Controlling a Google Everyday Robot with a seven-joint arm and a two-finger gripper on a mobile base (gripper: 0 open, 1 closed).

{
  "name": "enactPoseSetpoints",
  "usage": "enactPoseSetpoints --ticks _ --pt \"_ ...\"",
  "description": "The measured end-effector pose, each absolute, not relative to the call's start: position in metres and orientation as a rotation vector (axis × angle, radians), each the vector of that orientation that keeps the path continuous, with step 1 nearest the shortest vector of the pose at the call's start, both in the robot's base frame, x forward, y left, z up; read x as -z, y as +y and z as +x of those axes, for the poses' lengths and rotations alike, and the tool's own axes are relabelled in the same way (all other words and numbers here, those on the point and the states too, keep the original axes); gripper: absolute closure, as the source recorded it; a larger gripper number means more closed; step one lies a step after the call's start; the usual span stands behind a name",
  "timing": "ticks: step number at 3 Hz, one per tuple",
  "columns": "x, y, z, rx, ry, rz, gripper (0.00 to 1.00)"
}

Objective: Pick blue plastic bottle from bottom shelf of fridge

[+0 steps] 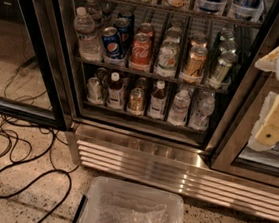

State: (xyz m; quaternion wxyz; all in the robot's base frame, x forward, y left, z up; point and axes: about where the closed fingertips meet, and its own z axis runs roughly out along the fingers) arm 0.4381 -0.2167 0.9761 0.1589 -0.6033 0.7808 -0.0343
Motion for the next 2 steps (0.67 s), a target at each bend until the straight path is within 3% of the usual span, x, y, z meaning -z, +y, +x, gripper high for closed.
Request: enactPoseSetpoints --ticks 2 --pt "-0.949 -0.194 0.440 0.081 2.249 -1.720 0.00"
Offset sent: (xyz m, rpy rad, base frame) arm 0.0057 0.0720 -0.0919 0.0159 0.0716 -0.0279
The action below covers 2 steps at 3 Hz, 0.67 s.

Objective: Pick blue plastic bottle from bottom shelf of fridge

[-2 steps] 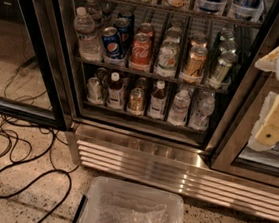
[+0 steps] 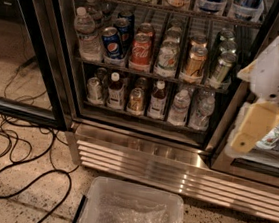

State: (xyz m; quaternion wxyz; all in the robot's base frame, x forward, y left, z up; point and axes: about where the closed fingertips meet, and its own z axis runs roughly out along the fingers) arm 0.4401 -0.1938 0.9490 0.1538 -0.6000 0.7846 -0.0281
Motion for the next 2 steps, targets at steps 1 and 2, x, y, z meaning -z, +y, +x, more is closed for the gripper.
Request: enactPoseSetpoints --ticks 1,2 --pt "-0.904 -0.157 0.441 0.052 2.265 -1.760 0.00" --pt "-0.856 -0.125 0.434 -0.028 2.274 -1.853 0.00"
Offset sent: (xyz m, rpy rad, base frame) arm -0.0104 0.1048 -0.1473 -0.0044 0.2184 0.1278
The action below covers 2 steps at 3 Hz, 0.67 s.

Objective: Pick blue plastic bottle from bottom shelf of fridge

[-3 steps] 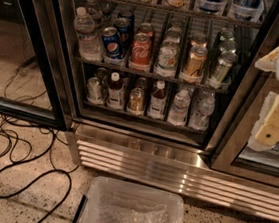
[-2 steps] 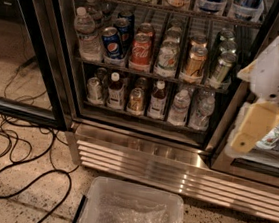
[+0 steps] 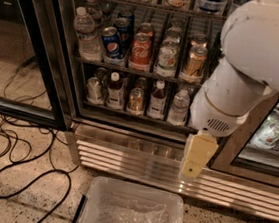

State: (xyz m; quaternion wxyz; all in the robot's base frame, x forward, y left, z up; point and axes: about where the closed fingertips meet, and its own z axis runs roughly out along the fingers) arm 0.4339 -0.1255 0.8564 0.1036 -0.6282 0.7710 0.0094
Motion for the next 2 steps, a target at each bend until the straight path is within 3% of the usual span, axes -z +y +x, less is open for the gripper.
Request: enactPoseSetpoints --ticks 2 --pt "-0.830 -0.110 0.428 -0.035 2.287 -1.875 0.00"
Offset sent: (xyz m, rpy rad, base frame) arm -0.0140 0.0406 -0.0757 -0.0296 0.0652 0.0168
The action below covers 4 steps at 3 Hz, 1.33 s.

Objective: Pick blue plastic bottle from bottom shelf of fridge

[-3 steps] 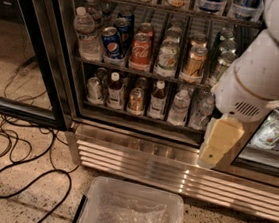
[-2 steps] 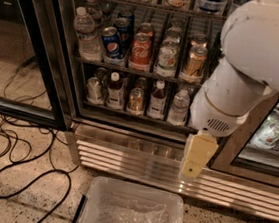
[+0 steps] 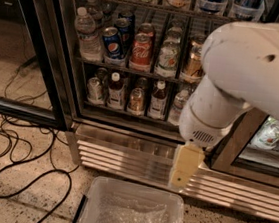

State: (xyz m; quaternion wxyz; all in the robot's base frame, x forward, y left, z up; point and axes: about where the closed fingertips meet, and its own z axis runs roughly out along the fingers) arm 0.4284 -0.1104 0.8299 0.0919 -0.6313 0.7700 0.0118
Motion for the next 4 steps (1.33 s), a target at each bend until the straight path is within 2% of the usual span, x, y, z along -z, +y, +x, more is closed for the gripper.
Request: enactPoseSetpoints --ticks 2,4 --pt "-0.711 -0.075 0.439 -0.161 2.439 -1.811 0.00" --pt "-0.692 -0.057 0.442 -0.209 2.436 -1.733 0.00"
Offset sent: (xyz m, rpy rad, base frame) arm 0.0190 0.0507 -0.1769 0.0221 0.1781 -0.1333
